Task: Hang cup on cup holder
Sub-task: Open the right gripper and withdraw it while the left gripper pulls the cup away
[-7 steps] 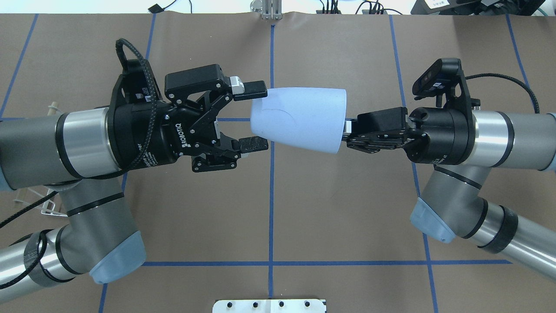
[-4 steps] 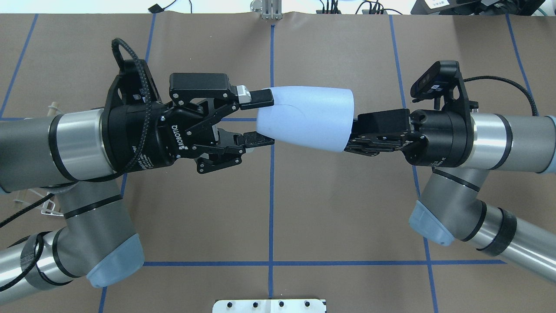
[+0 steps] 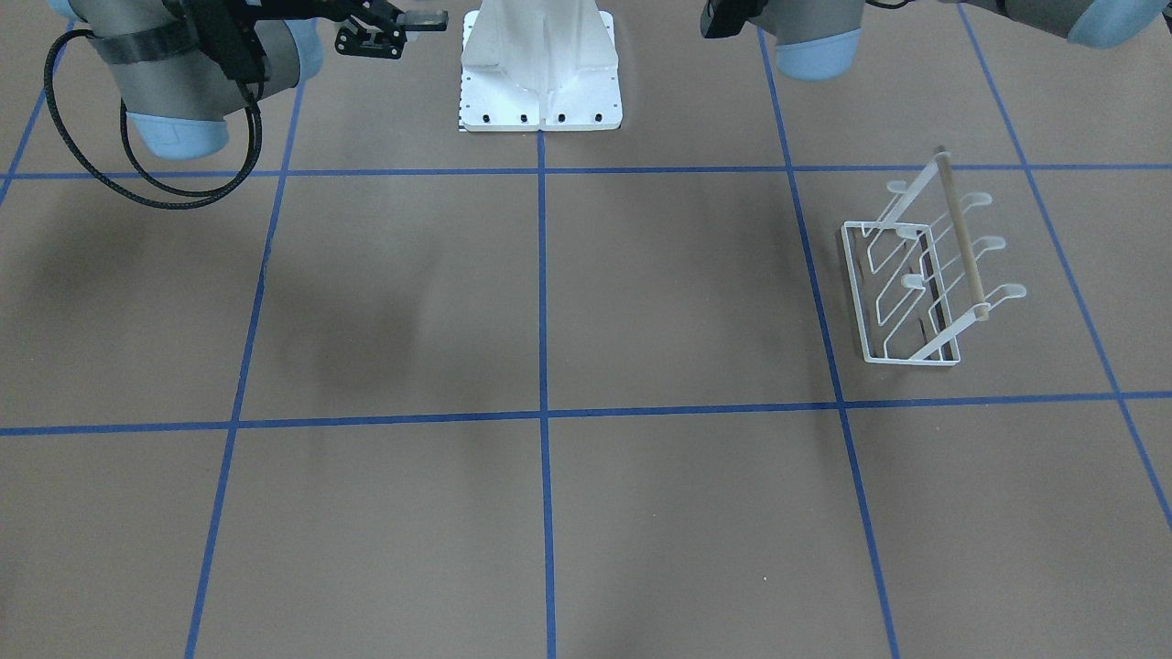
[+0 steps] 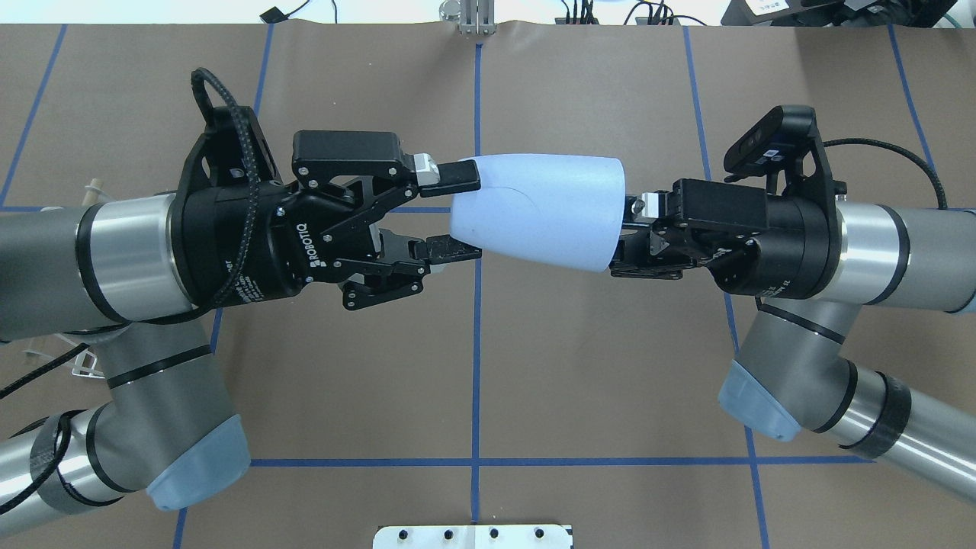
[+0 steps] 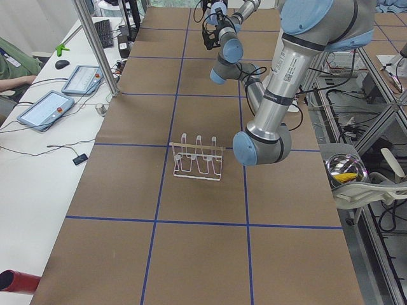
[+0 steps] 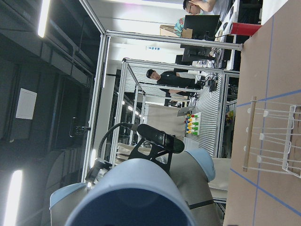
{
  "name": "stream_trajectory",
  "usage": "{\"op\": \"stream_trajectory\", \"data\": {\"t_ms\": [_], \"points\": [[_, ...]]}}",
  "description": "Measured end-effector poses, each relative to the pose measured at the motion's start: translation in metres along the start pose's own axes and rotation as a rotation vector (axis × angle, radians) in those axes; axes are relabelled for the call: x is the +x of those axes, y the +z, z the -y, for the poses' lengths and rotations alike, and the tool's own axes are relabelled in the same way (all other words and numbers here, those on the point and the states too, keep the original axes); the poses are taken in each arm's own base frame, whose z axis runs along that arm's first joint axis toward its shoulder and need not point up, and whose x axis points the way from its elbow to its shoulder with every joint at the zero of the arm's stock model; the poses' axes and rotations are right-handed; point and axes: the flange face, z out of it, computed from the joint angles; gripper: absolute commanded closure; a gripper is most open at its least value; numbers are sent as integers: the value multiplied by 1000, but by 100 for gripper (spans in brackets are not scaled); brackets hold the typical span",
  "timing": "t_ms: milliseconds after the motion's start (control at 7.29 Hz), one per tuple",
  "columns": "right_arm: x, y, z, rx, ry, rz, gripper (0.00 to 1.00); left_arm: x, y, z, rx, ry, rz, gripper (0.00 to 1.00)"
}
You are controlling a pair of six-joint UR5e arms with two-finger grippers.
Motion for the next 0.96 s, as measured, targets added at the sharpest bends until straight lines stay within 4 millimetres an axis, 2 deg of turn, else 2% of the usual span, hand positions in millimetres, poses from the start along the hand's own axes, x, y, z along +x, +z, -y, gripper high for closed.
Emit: {"op": "stream_trajectory", "data": {"t_ms": [549, 961], "points": [[11, -16, -1, 10, 5, -40, 0, 8, -9, 2, 4, 29, -6, 100], [16, -41, 9, 34, -8, -90, 0, 20, -29, 28, 36, 78, 30, 100]]}}
